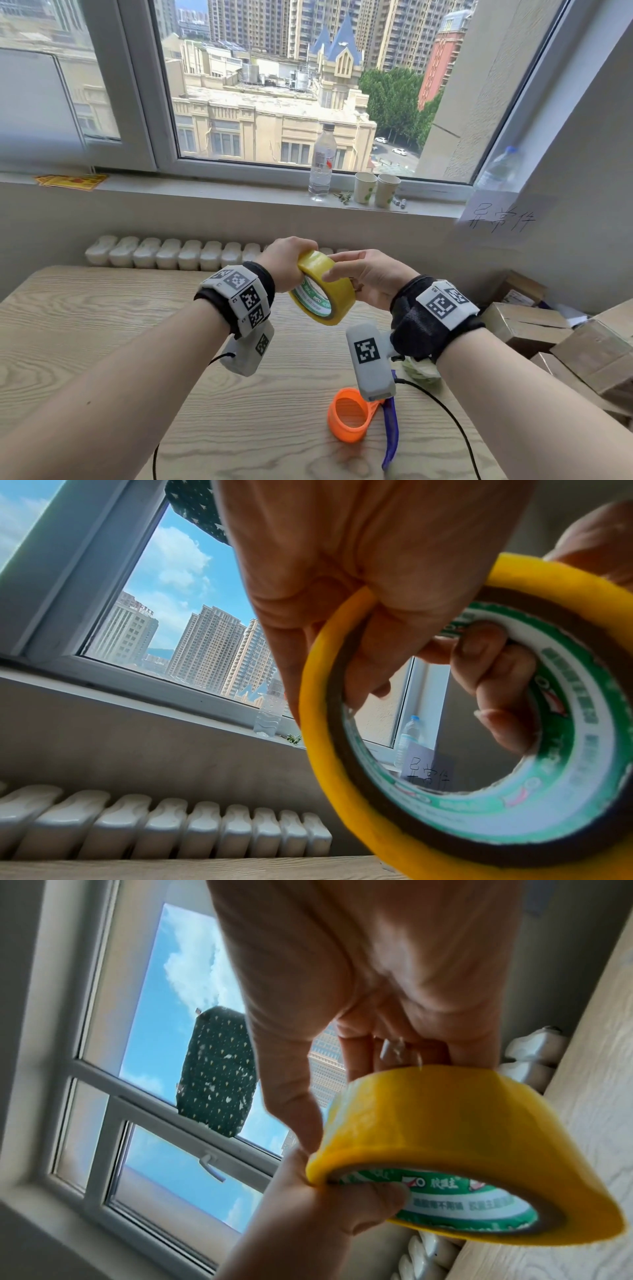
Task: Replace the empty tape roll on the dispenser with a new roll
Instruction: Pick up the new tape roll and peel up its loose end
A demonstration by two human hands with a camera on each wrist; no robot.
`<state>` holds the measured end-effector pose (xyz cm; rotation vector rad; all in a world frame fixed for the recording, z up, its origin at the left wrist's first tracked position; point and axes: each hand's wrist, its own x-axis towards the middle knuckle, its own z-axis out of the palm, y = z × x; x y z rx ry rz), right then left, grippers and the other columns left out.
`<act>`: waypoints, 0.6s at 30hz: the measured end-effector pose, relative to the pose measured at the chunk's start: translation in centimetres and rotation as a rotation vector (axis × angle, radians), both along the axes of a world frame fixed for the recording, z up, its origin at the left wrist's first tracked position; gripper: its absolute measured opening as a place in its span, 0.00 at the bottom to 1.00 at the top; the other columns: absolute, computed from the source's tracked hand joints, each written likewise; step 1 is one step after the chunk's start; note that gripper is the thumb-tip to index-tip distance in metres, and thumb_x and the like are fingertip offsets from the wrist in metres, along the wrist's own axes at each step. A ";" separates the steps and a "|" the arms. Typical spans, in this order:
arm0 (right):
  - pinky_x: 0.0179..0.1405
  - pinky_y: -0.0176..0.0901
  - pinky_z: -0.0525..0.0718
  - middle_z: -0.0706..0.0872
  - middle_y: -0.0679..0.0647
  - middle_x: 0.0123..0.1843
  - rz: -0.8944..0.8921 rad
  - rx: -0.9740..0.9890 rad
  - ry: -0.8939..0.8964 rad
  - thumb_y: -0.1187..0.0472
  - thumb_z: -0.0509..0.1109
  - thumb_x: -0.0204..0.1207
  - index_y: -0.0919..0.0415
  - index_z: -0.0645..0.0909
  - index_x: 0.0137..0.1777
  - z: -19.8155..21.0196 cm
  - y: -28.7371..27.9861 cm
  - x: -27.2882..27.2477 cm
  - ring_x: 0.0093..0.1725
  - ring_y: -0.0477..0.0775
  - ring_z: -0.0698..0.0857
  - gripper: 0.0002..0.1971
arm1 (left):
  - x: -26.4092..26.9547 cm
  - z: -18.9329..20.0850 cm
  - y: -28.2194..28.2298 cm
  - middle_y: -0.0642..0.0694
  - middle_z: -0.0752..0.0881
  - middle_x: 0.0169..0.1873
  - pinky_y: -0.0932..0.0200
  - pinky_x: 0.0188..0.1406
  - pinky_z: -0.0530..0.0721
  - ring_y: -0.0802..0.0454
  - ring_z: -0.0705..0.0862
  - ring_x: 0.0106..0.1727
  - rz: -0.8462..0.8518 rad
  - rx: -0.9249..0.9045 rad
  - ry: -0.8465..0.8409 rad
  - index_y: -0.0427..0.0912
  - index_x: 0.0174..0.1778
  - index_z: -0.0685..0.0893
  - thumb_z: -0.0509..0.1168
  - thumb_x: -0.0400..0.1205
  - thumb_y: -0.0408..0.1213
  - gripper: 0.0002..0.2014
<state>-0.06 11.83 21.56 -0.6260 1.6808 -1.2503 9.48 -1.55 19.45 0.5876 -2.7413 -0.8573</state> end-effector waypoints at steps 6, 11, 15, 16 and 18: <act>0.50 0.49 0.83 0.87 0.62 0.45 -0.016 0.015 0.025 0.79 0.68 0.66 0.63 0.88 0.50 -0.3 -0.1 0.7 0.45 0.59 0.84 0.16 | 0.4 -0.4 -0.1 0.46 0.83 0.34 0.55 0.37 0.80 0.45 0.82 0.41 -0.008 0.005 -0.013 0.43 0.38 0.80 0.59 0.72 0.24 0.10; 0.42 0.36 0.79 0.87 0.55 0.42 -0.182 0.011 0.240 0.74 0.69 0.68 0.64 0.88 0.54 0.0 -0.1 1.2 0.45 0.50 0.83 0.15 | 0.9 -0.4 0.1 0.47 0.84 0.38 0.51 0.40 0.82 0.44 0.83 0.44 0.073 -0.103 -0.080 0.45 0.39 0.78 0.59 0.69 0.26 0.10; 0.45 0.40 0.82 0.90 0.53 0.40 -0.229 0.209 0.743 0.60 0.74 0.69 0.60 0.91 0.41 0.2 0.3 0.9 0.45 0.49 0.85 0.06 | 1.3 0.0 0.0 0.49 0.80 0.37 0.56 0.39 0.72 0.43 0.78 0.42 0.154 -0.284 -0.139 0.49 0.38 0.75 0.61 0.69 0.28 0.09; 0.46 0.42 0.83 0.90 0.53 0.38 -0.192 0.261 0.803 0.60 0.74 0.68 0.61 0.91 0.38 0.2 0.2 1.0 0.44 0.50 0.85 0.06 | 1.3 0.0 0.0 0.49 0.80 0.37 0.56 0.40 0.73 0.43 0.79 0.43 0.159 -0.296 -0.141 0.48 0.38 0.76 0.61 0.69 0.28 0.09; 0.48 0.46 0.87 0.91 0.55 0.37 -0.118 0.327 0.838 0.62 0.74 0.66 0.62 0.90 0.35 0.2 -0.1 1.5 0.43 0.52 0.87 0.05 | 1.3 0.1 0.1 0.48 0.81 0.38 0.56 0.40 0.73 0.42 0.82 0.46 0.164 -0.304 -0.140 0.47 0.41 0.78 0.61 0.69 0.29 0.09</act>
